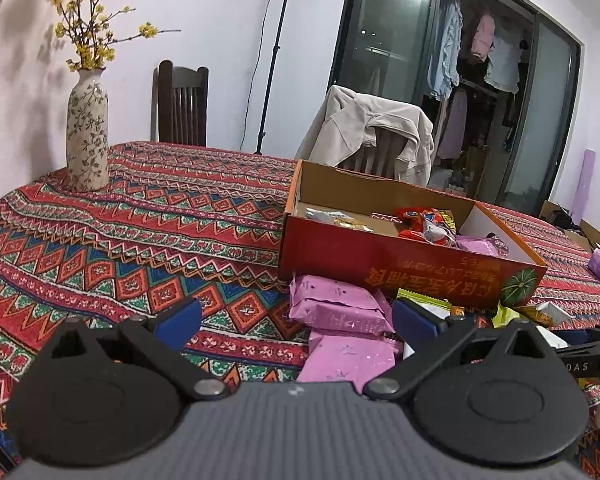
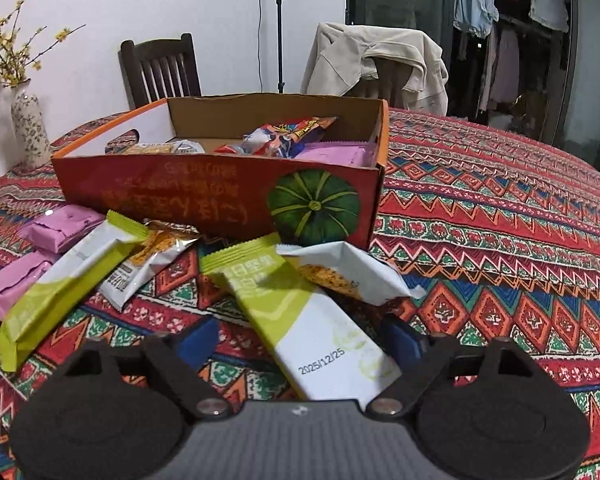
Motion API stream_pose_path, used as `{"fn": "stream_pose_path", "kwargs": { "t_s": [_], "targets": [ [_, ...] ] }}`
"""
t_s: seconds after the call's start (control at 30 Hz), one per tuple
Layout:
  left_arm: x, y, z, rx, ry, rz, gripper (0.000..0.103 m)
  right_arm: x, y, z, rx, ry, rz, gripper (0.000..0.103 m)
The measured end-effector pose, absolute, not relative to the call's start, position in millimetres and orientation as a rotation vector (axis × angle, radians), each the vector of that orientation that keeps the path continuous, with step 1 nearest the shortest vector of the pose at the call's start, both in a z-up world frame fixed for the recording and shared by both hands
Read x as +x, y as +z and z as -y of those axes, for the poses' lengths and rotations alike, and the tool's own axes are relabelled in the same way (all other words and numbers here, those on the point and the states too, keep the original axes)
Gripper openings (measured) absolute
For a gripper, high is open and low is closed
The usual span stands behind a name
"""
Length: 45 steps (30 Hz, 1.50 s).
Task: Organize snacks
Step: 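Grasp a green-and-white bar with right gripper while left gripper grasps a pink packet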
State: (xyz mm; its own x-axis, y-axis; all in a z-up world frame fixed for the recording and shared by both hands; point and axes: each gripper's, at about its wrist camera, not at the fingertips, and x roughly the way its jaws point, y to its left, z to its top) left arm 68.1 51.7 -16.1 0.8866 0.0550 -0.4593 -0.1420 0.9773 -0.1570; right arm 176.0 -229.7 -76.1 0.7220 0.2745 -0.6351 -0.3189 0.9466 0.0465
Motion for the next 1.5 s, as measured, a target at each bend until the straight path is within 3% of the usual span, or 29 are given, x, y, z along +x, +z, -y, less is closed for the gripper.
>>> {"fn": "stream_pose_path", "kwargs": {
  "t_s": [0.23,0.57,0.67,0.8,1.1,1.5],
  "targets": [
    [70,-20,-51,-0.202,0.097,-0.49,0.103,158,-70,218,-0.088,0.368,-0.684,0.048],
    [67,-20,-55,-0.215,0.104,-0.493,0.103,169,-67,198,-0.106,0.319,-0.686,0.049],
    [66,-21,-58,-0.226,0.108,-0.498,0.103,169,-69,197,-0.089,0.308,-0.671,0.039],
    [64,-21,-58,-0.226,0.11,-0.497,0.103,162,-69,198,-0.082,0.297,-0.642,0.036],
    [74,-21,-54,-0.194,0.116,-0.548,0.103,140,-56,216,0.012,0.316,-0.481,0.035],
    [108,-38,-30,-0.104,0.086,-0.706,0.103,134,-60,220,0.04,0.338,-0.447,0.035]
  ]
}}
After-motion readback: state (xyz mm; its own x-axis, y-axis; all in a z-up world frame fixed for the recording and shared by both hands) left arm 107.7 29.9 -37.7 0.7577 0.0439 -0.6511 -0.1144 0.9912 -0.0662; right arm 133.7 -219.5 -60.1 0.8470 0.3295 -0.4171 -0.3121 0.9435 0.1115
